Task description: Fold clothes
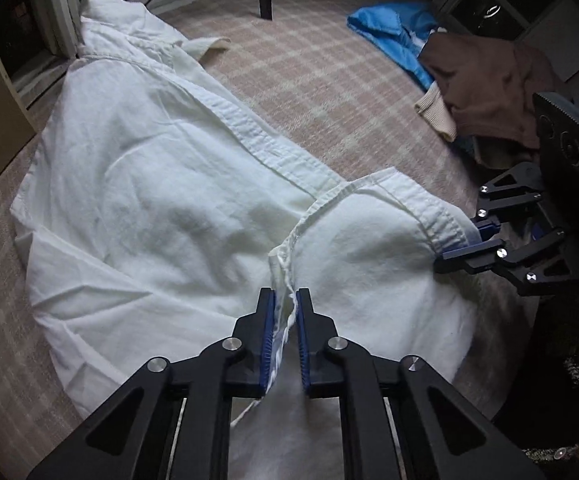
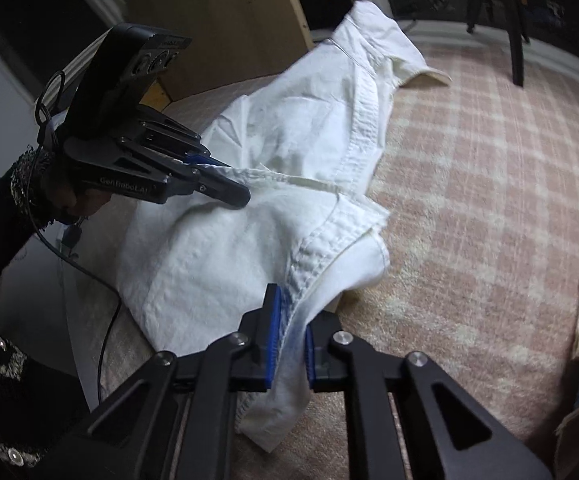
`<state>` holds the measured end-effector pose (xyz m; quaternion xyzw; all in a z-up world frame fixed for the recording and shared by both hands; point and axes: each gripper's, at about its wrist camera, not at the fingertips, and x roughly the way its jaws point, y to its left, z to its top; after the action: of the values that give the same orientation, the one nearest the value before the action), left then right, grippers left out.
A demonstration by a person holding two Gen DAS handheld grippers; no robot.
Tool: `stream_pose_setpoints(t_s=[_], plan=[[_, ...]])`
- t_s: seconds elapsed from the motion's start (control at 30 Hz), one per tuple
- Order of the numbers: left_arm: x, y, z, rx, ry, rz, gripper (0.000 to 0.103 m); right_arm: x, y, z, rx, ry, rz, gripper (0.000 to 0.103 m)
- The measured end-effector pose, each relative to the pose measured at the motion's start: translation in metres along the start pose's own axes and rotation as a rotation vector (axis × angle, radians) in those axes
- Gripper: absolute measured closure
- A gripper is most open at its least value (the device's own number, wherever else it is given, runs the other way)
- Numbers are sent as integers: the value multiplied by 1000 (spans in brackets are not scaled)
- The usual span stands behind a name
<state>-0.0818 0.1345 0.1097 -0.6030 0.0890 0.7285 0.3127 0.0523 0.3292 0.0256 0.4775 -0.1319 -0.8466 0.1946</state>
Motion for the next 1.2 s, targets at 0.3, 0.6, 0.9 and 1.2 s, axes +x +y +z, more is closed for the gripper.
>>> stream_pose_setpoints(t_s=[0.3,0.6,0.9,1.2], plan=[[-81,-11,-39,-85,-129,39,98,-23,27,15,-109,-36,70,96],[-44,56,-57,-297,-47,207,90,48,-9,36,-10,166,-28,86],[-100,-9,-104,-232,-243,129,73,-12,17,44,-17,-31,-58,70],[-24,26,-132,-383,-132,157,90,63,41,30,-103,92,-130,79]])
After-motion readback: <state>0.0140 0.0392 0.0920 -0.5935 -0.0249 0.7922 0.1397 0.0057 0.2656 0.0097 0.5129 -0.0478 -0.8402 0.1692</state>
